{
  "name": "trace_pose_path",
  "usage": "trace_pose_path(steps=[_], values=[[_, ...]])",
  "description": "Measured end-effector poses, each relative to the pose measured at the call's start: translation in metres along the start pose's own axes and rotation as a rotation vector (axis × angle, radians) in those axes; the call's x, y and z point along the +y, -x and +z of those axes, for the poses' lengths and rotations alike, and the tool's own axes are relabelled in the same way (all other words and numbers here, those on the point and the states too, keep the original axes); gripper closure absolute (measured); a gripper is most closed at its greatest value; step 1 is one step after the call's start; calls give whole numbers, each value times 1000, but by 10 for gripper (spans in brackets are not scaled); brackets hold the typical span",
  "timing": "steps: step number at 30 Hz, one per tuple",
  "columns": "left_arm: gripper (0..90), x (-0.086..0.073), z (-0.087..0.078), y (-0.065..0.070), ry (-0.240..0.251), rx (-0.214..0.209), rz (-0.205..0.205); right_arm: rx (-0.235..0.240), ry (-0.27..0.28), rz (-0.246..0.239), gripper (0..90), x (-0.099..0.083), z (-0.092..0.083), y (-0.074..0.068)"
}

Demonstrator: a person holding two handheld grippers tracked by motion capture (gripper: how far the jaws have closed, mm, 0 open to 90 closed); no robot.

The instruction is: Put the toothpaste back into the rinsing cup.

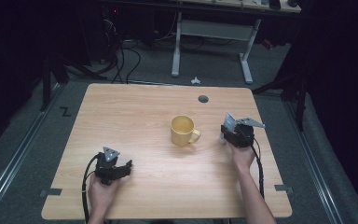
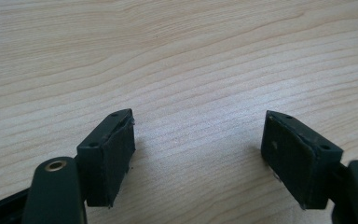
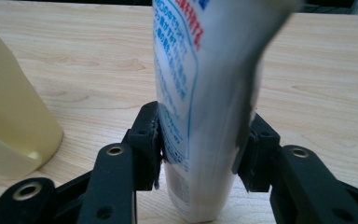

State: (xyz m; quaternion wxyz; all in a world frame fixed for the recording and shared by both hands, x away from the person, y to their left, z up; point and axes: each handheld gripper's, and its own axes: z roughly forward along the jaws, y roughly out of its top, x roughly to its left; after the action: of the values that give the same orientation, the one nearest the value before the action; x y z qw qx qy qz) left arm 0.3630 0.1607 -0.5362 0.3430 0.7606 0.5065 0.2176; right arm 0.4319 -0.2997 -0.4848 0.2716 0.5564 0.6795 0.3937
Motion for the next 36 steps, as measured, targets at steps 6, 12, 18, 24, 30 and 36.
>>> trace_pose_path(steps=[6,12,18,24,30,36], values=[[261,0,0,0,-1,-1,1,12,-1,-20,611,1,0,1],[260,0,0,0,-1,-2,0,35,2,-50,640,0,-4,-1],[260,0,0,0,-1,-2,0,65,5,-61,645,1,-6,-3],[261,0,0,0,-1,-1,1,93,-4,-59,646,2,-9,-3],[261,0,0,0,-1,-1,1,118,-4,-58,647,2,-12,-3],[261,0,0,0,-1,0,1,150,10,-70,647,4,-18,-7]])
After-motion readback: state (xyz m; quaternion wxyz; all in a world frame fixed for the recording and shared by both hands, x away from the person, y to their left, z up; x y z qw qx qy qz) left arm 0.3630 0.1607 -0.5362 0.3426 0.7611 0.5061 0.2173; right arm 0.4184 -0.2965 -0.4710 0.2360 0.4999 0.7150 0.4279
